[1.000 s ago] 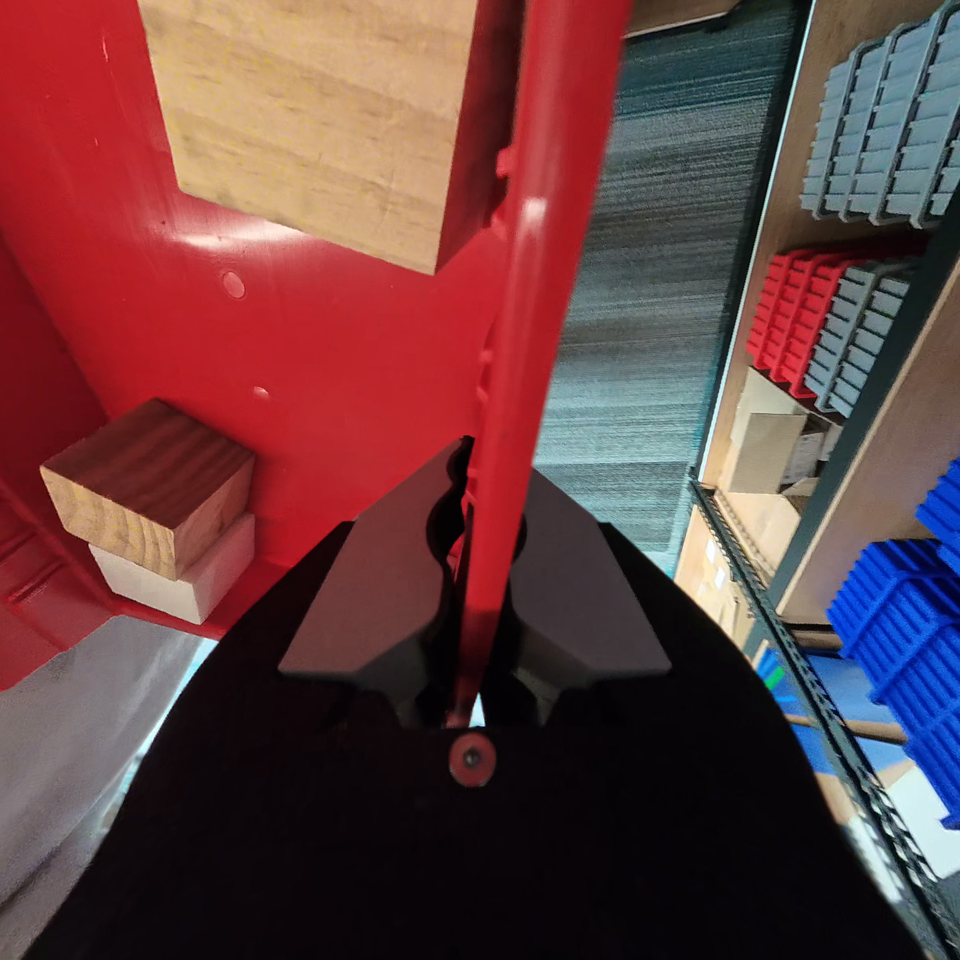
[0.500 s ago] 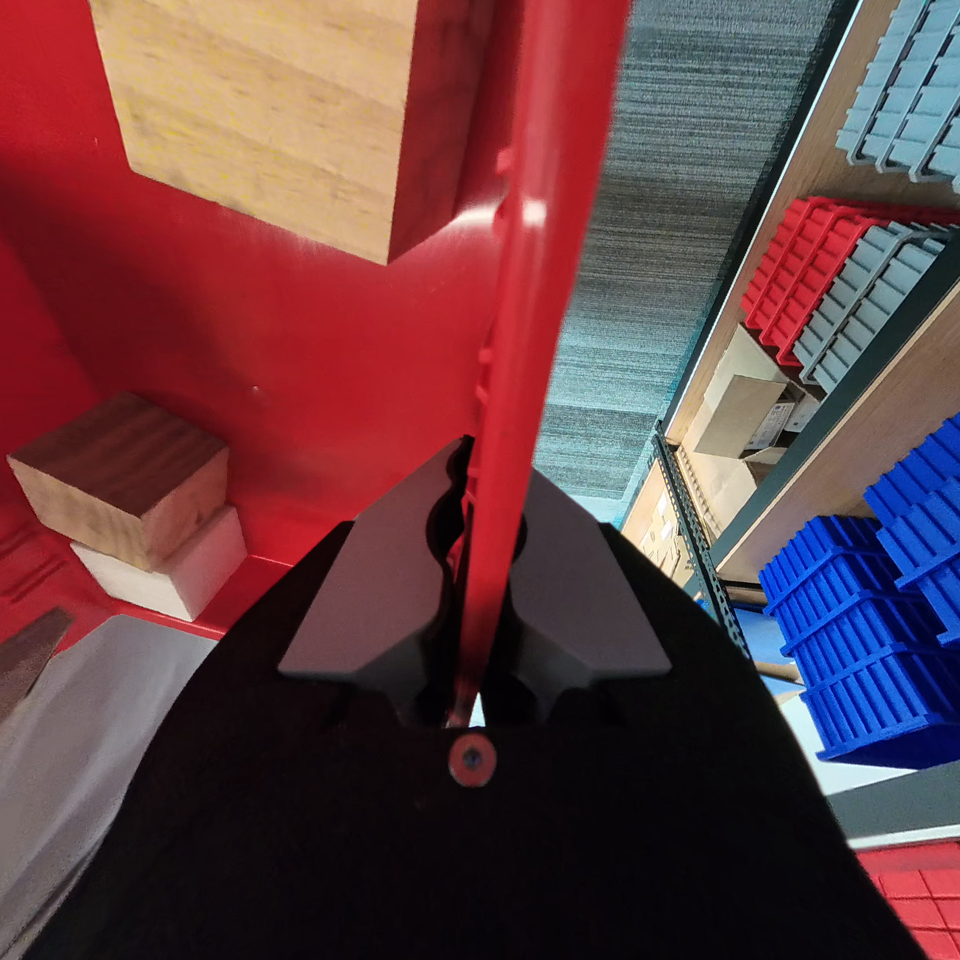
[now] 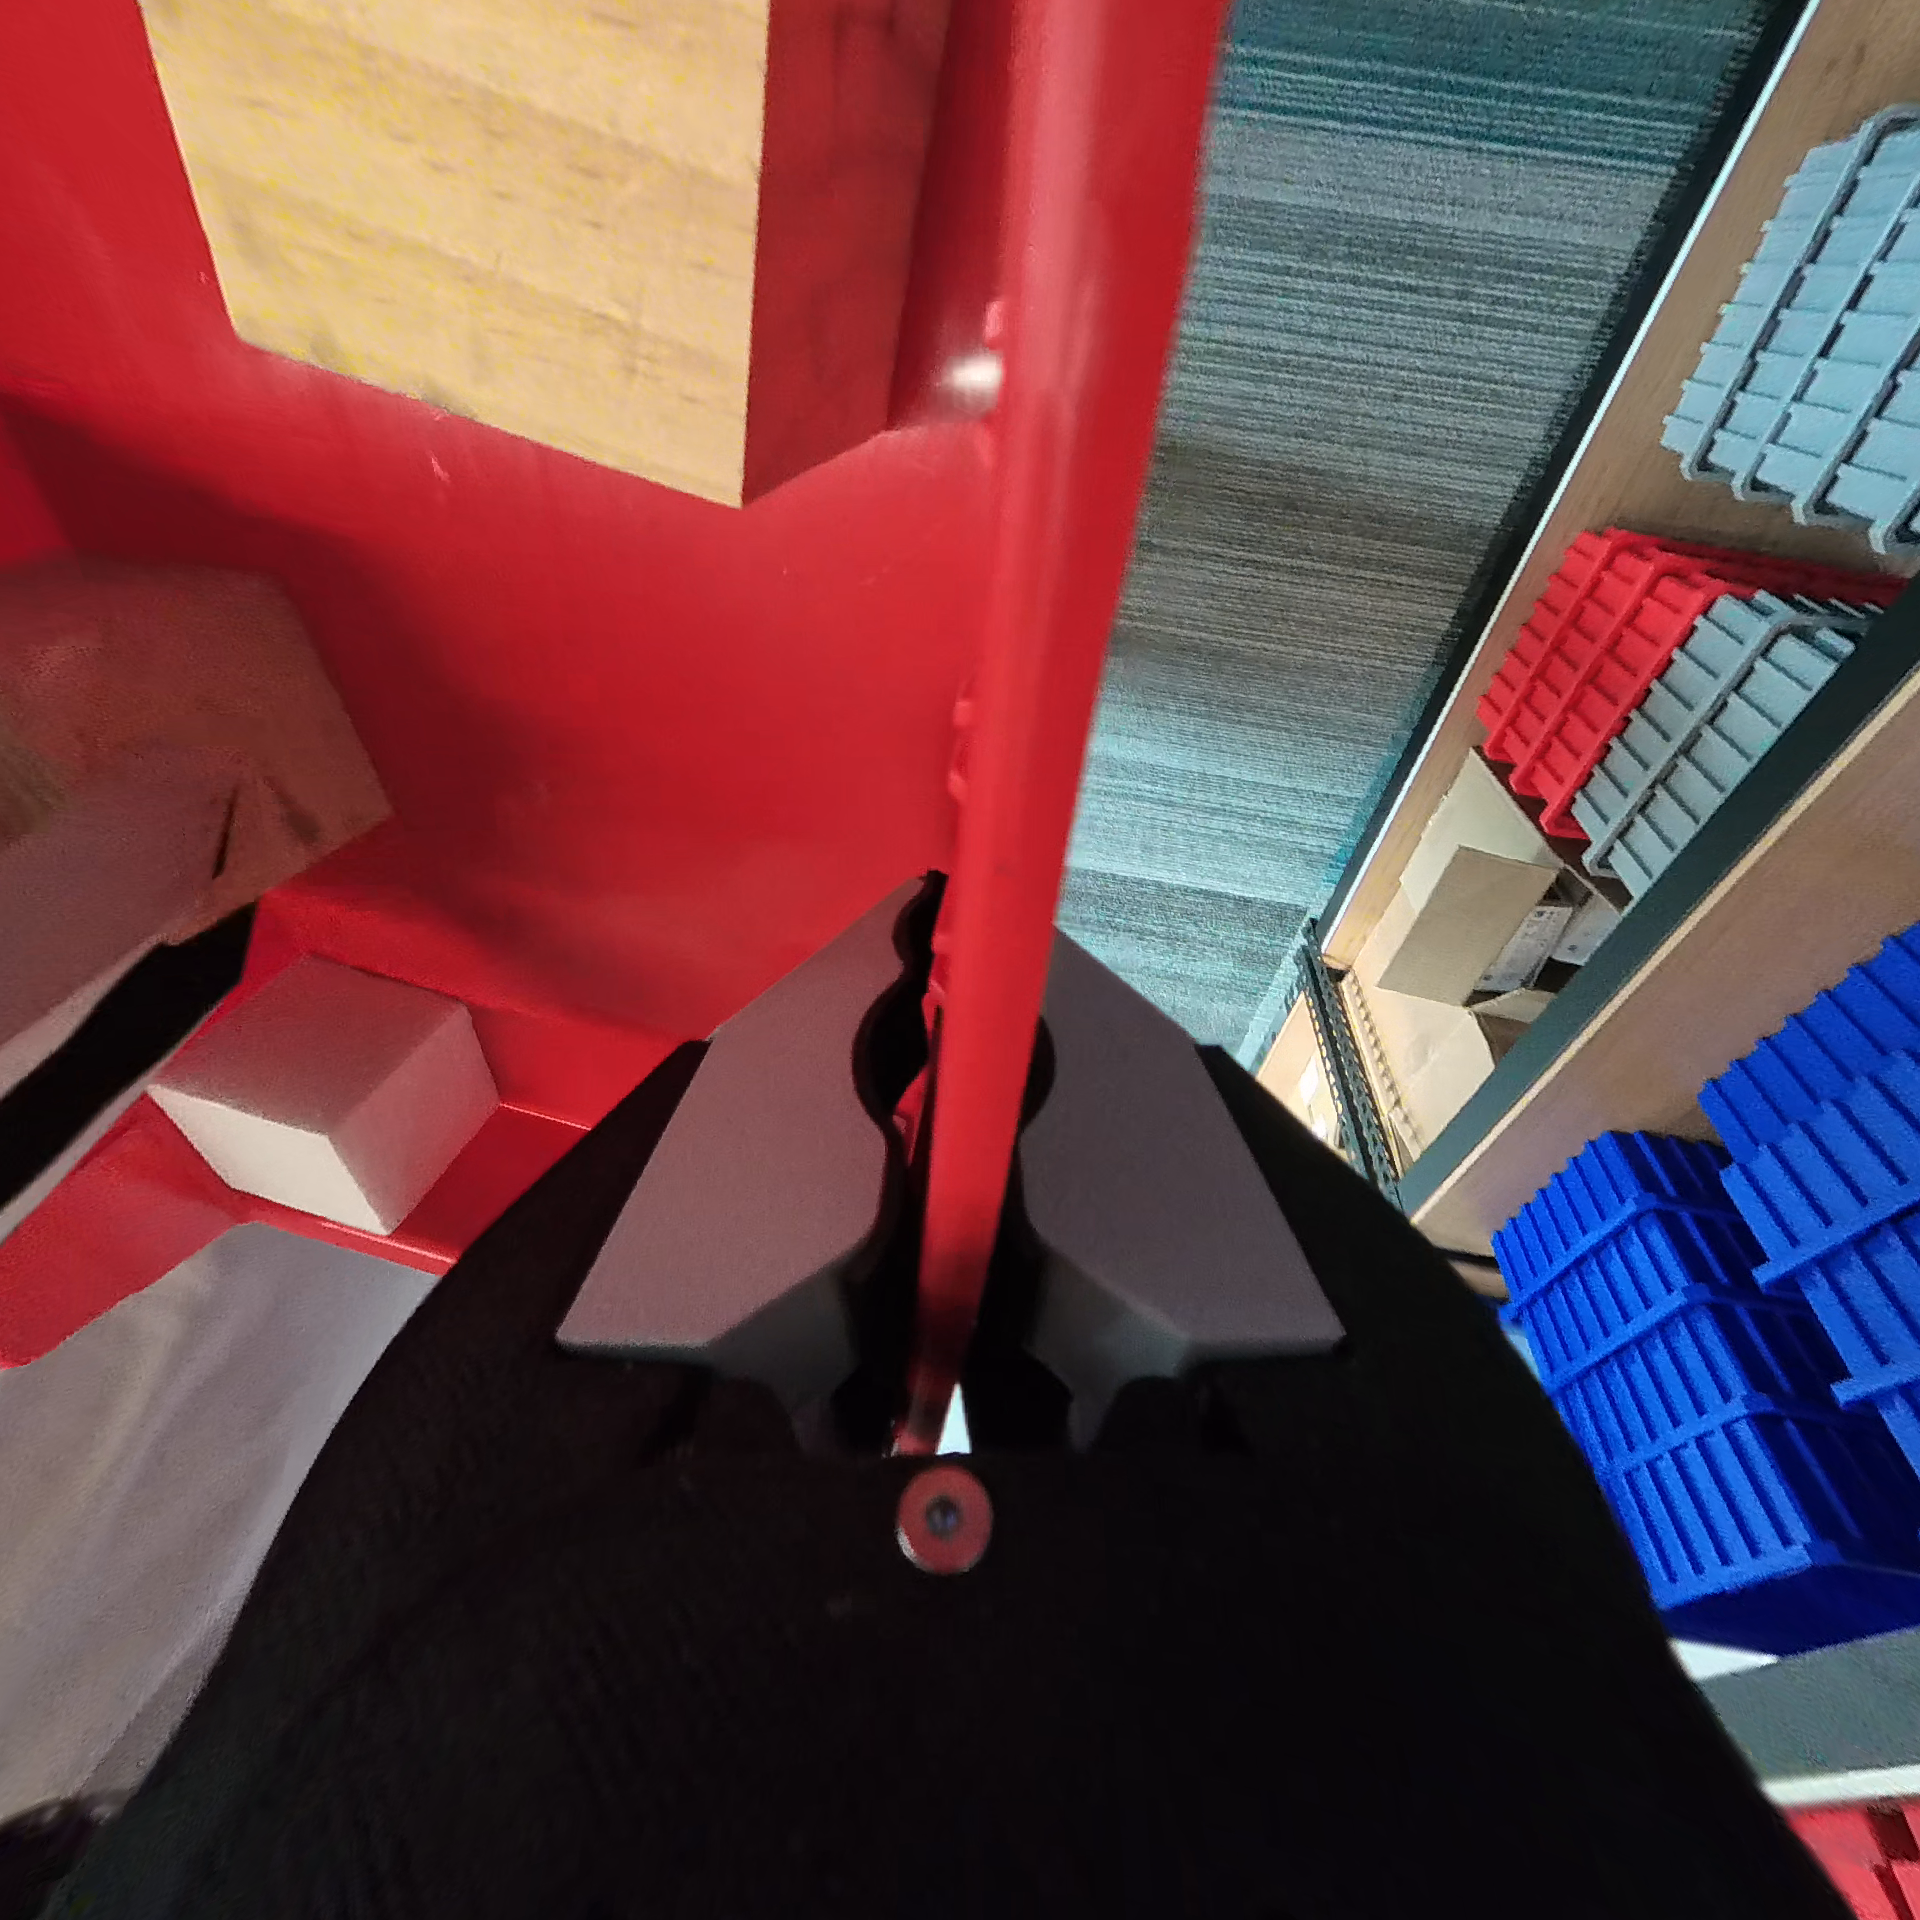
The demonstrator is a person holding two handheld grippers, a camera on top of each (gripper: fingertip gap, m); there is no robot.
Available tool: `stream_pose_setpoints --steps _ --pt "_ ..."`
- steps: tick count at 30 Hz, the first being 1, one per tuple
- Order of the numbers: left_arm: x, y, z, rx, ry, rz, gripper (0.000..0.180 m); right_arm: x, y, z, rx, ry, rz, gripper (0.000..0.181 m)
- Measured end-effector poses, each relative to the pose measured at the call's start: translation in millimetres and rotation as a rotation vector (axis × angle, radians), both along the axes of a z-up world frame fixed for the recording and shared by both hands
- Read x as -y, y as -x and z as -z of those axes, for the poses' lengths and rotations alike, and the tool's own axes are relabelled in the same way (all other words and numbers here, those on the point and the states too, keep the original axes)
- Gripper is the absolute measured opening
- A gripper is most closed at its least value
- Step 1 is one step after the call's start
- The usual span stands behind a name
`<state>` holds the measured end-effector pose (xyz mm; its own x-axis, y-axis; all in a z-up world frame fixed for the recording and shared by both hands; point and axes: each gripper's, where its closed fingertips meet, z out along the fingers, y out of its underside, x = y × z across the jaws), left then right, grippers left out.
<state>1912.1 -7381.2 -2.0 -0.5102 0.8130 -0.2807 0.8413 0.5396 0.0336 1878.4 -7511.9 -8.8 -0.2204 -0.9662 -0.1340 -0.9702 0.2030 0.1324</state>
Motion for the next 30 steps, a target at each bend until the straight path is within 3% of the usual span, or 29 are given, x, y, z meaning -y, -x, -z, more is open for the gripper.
stream_pose_setpoints --steps 1,6,9,14,22,26,28,30 --pt "1 -5 4 0.012 -0.006 -0.044 0.066 -1 -4 1 0.011 -0.008 -0.003 0.003" --pt "6 -20 18 0.033 -0.022 -0.116 0.075 0 -15 7 0.025 -0.036 -0.019 0.002" --pt "0 -29 24 0.023 -0.088 -0.142 0.041 1 -22 9 0.03 -0.042 -0.011 0.002" --pt "8 -39 17 0.004 -0.124 -0.162 0.036 6 -27 11 0.041 -0.063 -0.004 0.002" --pt "29 -19 -10 -0.18 -0.139 -0.182 0.026 20 -16 8 0.056 -0.067 0.001 0.002" --pt "43 -1 -28 -0.253 -0.118 -0.138 0.004 31 -3 11 0.033 -0.037 0.005 0.002" --pt "46 3 -31 -0.252 -0.118 -0.085 0.005 37 3 13 0.024 -0.026 0.007 0.002" --pt "53 2 -35 -0.233 -0.079 -0.068 0.042 46 12 14 0.013 0.005 0.013 0.002"
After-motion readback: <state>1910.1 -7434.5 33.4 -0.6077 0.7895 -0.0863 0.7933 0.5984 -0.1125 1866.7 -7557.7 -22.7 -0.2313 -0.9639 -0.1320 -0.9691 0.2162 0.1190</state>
